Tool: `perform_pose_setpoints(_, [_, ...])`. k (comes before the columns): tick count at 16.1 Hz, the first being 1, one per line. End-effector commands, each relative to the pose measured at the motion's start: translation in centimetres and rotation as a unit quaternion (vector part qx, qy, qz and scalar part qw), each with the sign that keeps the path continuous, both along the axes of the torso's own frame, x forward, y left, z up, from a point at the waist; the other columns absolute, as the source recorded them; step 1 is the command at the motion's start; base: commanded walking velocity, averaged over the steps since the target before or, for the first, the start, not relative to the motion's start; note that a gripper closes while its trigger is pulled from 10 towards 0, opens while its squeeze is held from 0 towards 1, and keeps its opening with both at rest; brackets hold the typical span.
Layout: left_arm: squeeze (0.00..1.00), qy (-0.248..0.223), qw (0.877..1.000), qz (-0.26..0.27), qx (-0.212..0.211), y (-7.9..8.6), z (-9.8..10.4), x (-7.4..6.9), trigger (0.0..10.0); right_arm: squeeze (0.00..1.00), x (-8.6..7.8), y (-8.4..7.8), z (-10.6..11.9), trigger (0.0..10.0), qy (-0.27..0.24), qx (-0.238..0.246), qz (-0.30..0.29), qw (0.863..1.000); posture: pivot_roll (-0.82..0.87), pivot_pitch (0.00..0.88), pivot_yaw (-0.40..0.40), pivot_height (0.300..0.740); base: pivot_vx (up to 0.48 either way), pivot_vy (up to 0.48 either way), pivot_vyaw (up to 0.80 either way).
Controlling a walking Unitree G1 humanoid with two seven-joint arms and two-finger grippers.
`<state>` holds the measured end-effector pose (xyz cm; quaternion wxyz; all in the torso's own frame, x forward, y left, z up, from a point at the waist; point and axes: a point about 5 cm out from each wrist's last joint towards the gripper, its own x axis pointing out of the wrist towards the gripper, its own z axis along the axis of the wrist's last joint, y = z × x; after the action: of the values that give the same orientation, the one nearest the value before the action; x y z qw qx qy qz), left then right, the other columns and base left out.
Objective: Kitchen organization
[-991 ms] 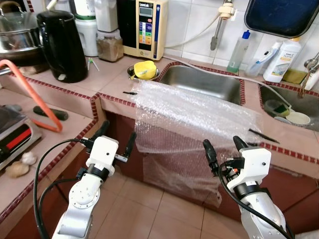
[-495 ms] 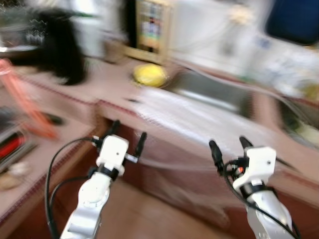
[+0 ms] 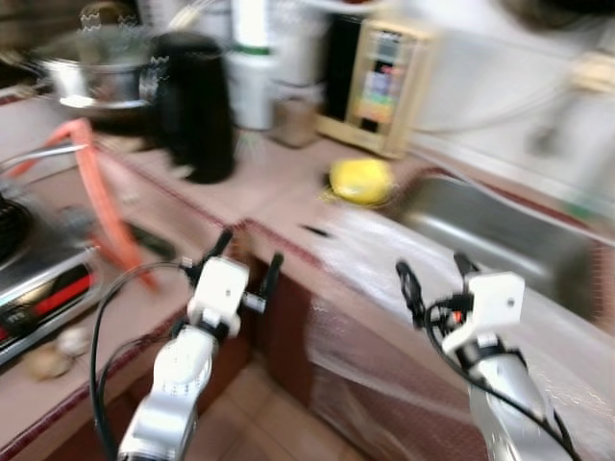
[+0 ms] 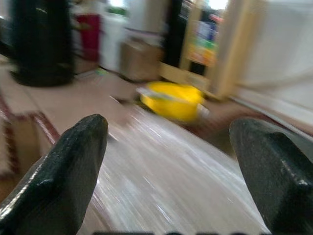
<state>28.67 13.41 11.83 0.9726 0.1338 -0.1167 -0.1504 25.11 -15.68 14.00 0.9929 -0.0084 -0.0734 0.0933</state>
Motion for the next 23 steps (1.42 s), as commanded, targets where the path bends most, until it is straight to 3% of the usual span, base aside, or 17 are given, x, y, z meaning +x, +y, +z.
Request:
perform_pose_setpoints(1, [0.0,0.014,1.0,0.001,0.006,0.2,-0.6,0.0,10.0,0.0,-0.1,0.2,-0.2,10.0,0.001,0.0,0.0,1.0,0.19,0.0,-0.083,0.74,0.0,0.0,0.0])
perform_pose_setpoints(5, [0.0,0.016,1.0,-0.01,0.011,0.1,-0.8,-0.4,10.0,0.0,-0.4,0.0,-0.4,10.0,0.005,0.002,-0.012,1.0,0.18,0.0,-0.07,0.74,0.0,0.0,0.0])
perform_pose_setpoints(13, [0.0,0.025,0.999,-0.025,0.018,0.1,-1.0,-0.8,10.0,0.0,-1.7,0.3,-1.0,10.0,0.015,0.012,-0.028,0.999,0.17,0.0,-0.038,0.74,0.0,0.0,-0.41])
perform_pose_setpoints(19, [0.0,0.023,0.999,-0.044,0.022,0.0,-0.5,-1.0,10.0,0.0,-2.0,0.6,-1.3,10.0,0.023,0.016,-0.026,0.999,0.18,0.0,-0.045,0.74,0.0,0.0,0.0])
perform_pose_setpoints(23, [0.0,0.032,0.999,-0.041,0.018,0.3,-0.7,-1.3,10.0,0.0,-1.7,0.6,-1.2,10.0,0.029,0.02,-0.024,0.999,0.19,0.0,-0.057,0.74,0.0,0.0,-0.62])
